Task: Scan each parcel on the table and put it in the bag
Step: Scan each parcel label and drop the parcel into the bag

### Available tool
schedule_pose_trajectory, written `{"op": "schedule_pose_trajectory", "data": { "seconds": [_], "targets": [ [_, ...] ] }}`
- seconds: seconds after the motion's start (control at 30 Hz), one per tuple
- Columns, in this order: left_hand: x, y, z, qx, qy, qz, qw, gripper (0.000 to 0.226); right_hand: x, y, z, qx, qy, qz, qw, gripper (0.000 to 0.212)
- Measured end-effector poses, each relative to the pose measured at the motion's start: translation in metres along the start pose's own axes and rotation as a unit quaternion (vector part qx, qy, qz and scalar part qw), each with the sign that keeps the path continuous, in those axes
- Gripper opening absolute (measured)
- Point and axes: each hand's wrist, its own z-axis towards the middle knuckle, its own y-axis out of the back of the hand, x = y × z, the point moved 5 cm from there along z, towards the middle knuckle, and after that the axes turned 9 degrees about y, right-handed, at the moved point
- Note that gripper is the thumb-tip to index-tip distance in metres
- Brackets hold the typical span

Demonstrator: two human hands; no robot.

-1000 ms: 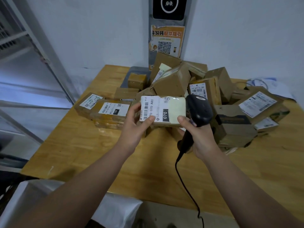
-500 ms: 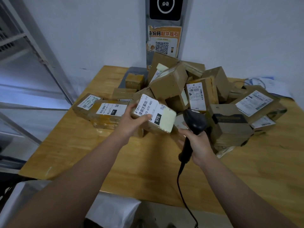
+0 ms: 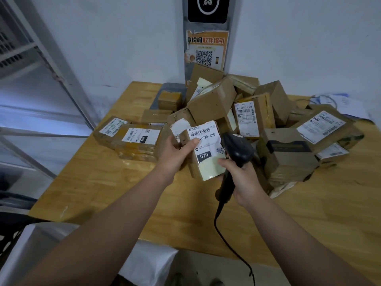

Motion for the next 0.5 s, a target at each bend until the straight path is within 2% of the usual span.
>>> {"op": "schedule_pose_trajectory", "data": {
  "seconds": [0.03, 0.1, 0.17, 0.27, 0.4, 0.5],
  "targets": [
    [0.004, -0.003, 0.0, 0.011, 0.012, -0.004, 1.0, 0.043, -0.002, 0.0, 0.0, -0.008, 0.004, 0.002, 1.0, 0.028],
    [0.01, -0.008, 0.0, 0.054, 0.05, 0.028, 0.997, 0.07, -0.002, 0.002, 0.0, -0.021, 0.005, 0.0, 1.0, 0.03],
    [0.015, -0.007, 0.002, 0.077, 0.072, 0.078, 0.991, 0.086, -0.001, 0.005, 0.002, -0.021, -0.007, 0.003, 1.0, 0.033],
    [0.015, 0.0, 0.002, 0.053, 0.054, 0.094, 0.993, 0.083, 0.002, 0.009, 0.007, -0.003, -0.022, -0.024, 0.999, 0.031],
    [0.023, 0.01, 0.005, 0.031, 0.033, 0.092, 0.995, 0.085, 0.018, 0.017, 0.011, -0.022, 0.053, -0.177, 0.982, 0.022],
    [0.031, 0.015, 0.006, 0.022, 0.032, 0.099, 0.994, 0.081, 0.028, 0.013, 0.003, 0.044, 0.064, -0.209, 0.975, 0.007]
  ]
}}
